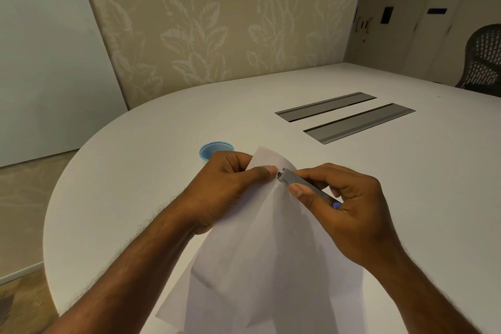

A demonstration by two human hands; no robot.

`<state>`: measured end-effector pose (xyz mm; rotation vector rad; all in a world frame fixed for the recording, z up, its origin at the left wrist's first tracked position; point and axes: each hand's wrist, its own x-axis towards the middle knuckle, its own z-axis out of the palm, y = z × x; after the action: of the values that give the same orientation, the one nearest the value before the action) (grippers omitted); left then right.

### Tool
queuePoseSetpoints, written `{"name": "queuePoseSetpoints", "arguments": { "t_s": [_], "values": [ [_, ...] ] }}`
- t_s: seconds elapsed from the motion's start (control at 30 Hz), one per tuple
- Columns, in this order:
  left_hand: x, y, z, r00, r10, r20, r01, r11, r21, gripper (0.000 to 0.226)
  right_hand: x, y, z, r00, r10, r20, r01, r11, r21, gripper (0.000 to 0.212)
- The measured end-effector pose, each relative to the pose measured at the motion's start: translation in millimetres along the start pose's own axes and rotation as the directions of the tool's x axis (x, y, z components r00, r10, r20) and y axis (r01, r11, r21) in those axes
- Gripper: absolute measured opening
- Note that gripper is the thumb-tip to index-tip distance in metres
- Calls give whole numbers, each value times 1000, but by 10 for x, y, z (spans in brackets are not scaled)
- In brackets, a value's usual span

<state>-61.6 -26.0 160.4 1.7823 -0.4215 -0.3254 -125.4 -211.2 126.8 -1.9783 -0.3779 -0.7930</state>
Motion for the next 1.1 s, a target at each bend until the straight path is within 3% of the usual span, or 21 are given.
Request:
{"name": "queuePoseSetpoints", "arguments": {
  "t_s": [0.5, 0.67, 0.83, 1.1],
  "values": [
    [-2, -44, -5, 997, 62, 56, -67, 994, 89, 32, 7, -44, 14, 989, 151, -10, -148, 978, 149, 23],
    [-13, -54, 8, 997, 55, 46, -59, 995, 80, 22, 55, -100, -76, 991, 135, 8, -134, 977, 163, 21],
    [-3, -11, -29, 998, 46, 49, -47, 998, 31, 49, -21, -63, -77, 992, 118, 36, -121, 988, 95, 22],
    [6, -25, 11, 998, 30, 46, -32, 999, 39, 50, -16, -20, -49, 996, 88, 30, -89, 994, 57, 28]
  ]
}}
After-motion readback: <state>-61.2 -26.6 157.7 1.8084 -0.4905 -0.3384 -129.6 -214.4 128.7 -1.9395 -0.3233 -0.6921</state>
